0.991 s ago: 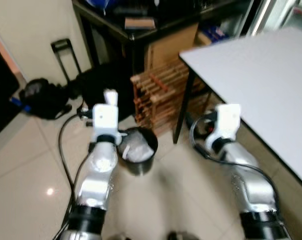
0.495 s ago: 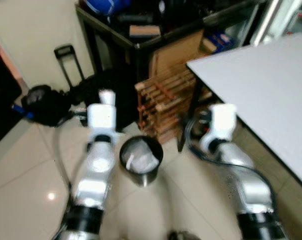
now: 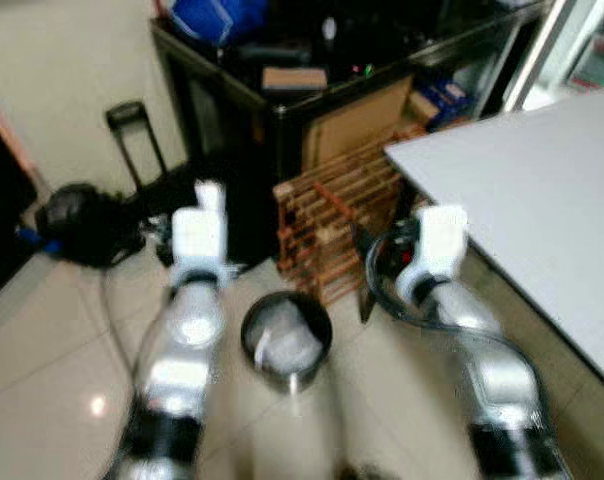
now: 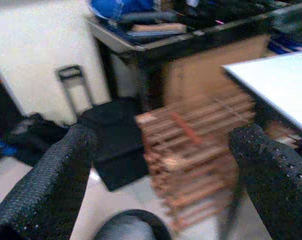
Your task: Picking trash to rubbish bin
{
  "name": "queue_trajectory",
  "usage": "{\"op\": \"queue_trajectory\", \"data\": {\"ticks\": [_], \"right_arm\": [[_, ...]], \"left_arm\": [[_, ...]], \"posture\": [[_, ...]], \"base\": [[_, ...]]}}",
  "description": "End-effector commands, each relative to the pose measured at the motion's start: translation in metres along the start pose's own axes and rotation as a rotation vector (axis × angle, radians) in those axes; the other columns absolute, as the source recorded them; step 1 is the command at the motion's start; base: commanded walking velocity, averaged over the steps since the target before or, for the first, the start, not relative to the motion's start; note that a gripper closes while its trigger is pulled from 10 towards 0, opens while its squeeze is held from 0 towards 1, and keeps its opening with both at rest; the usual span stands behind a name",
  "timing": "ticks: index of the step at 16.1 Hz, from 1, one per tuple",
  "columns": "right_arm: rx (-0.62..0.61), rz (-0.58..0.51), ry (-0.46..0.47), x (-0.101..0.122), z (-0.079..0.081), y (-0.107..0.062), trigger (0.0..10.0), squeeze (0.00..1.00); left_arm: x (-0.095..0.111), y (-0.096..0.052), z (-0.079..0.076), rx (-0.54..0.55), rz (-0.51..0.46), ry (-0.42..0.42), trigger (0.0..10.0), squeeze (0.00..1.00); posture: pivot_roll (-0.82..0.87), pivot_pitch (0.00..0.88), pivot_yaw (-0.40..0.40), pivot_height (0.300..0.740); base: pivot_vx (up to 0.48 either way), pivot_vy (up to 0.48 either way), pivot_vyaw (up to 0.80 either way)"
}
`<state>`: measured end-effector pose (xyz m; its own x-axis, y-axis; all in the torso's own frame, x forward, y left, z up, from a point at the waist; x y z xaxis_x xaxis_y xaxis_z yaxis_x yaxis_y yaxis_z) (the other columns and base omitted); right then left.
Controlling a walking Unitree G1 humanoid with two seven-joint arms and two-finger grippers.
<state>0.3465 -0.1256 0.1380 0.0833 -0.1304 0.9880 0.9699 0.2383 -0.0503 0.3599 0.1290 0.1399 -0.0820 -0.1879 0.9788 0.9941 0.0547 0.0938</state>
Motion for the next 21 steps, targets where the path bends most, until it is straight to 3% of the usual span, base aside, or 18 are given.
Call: {"op": "queue_trajectory", "data": {"ticks": [1,5,9,16,21], "right_arm": [[0.015,-0.014,0.007,0.0042,0.0059,0.0019,10.0,0.00],[0.014,-0.006,0.010,0.0027,0.0060,0.0023,10.0,0.00],[0.016,-0.006,0.012,0.0032,0.0064,0.0034,10.0,0.00],[-0.002,-0.018,0.007,0.0031,0.0027,0.0028,10.0,0.00],[-0.001,-0.012,0.008,0.0009,0.0028,0.0029,10.0,0.00]], "left_arm": [[0.0007,0.0008,0.0072,0.011,-0.001,0.015,10.0,0.00],[-0.0010,-0.0001,0.0092,0.017,0.005,0.016,10.0,0.00],[-0.0015,0.0005,0.0093,0.019,0.009,0.016,10.0,0.00],[-0.0018,-0.0004,0.0094,0.016,0.009,0.018,10.0,0.00],[0.0040,-0.0019,0.0007,-0.028,-0.028,0.018,10.0,0.00]], "posture": [[-0.05,0.130,0.018,0.740],[-0.04,0.143,0.016,0.740],[-0.04,0.147,0.014,0.740],[-0.04,0.153,0.017,0.740],[-0.04,0.155,0.017,0.740]], "base": [[0.405,0.000,0.00],[0.406,0.000,0.00],[0.405,0.000,-0.64],[0.406,0.000,0.00],[0.058,0.000,0.00]]}}
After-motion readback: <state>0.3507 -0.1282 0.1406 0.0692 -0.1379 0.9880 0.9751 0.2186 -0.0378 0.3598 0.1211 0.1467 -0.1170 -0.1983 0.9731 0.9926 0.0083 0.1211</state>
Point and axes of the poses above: a point about 5 cm out from each wrist's last joint towards the gripper, its own y axis pointing out of the wrist towards the gripper, its own x axis along the axis of the wrist's last joint, z = x × y, the point moved 4 cm from there along y, pointing out of the wrist towards the gripper, and after that the axes turned 3 degrees about y, right-handed, at the moved point
